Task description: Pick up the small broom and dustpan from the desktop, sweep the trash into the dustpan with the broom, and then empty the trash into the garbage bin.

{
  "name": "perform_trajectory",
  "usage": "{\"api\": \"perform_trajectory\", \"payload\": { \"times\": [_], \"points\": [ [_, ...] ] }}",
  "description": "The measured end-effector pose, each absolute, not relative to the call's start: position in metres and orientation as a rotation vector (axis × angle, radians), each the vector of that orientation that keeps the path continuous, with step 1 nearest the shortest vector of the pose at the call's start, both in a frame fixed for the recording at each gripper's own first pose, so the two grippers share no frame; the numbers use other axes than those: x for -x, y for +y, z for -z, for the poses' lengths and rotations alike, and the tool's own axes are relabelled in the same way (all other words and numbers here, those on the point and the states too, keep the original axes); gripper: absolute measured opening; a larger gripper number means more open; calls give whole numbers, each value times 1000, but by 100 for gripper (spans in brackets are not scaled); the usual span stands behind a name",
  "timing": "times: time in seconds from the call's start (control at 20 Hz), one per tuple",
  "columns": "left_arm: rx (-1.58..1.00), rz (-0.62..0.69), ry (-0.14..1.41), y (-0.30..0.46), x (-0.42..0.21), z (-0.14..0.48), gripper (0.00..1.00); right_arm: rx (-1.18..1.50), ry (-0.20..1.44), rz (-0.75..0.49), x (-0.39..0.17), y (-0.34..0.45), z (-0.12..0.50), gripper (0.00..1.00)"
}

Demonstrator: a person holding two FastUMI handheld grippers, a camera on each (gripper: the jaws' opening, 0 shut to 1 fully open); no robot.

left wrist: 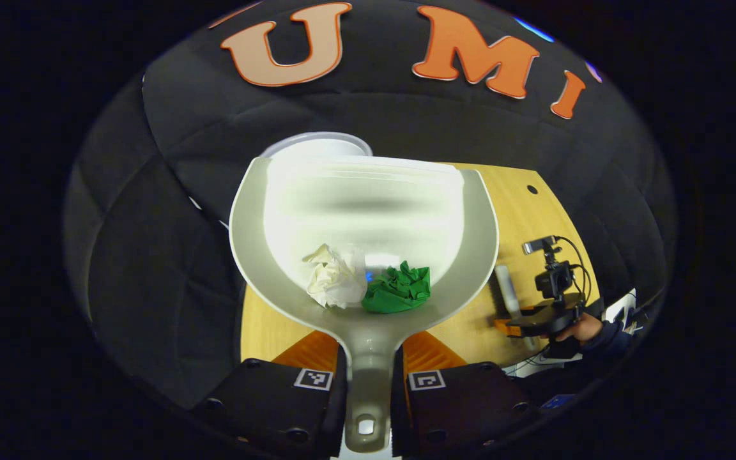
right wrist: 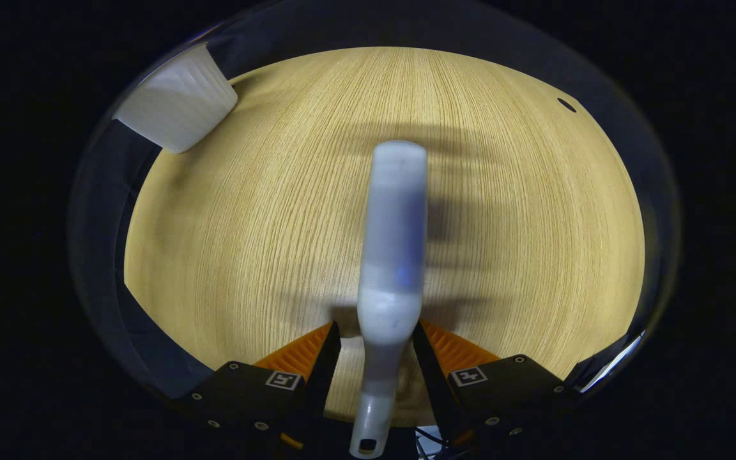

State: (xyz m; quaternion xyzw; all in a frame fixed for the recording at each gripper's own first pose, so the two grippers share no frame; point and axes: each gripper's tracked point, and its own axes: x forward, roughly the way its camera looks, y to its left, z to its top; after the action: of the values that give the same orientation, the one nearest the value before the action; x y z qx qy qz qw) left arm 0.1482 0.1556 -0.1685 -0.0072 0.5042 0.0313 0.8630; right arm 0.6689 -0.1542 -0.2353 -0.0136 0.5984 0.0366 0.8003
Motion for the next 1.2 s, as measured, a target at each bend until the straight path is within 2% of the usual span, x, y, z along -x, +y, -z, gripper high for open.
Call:
{"api": "perform_trajectory", "payload": {
  "times": [0.2, 0.65, 1.2],
  "points": [
    [-33, -149, 1069, 218, -173, 169, 29, 45, 1273, -92, -671, -151, 230, 70],
    [-360, -239, 1126, 332, -229, 169, 29, 32, 1267, -74, -676, -156, 226, 70],
    [-684, -218, 1176, 372, -268, 162, 28, 12, 1273, -69, -682, -160, 222, 70]
  ]
}}
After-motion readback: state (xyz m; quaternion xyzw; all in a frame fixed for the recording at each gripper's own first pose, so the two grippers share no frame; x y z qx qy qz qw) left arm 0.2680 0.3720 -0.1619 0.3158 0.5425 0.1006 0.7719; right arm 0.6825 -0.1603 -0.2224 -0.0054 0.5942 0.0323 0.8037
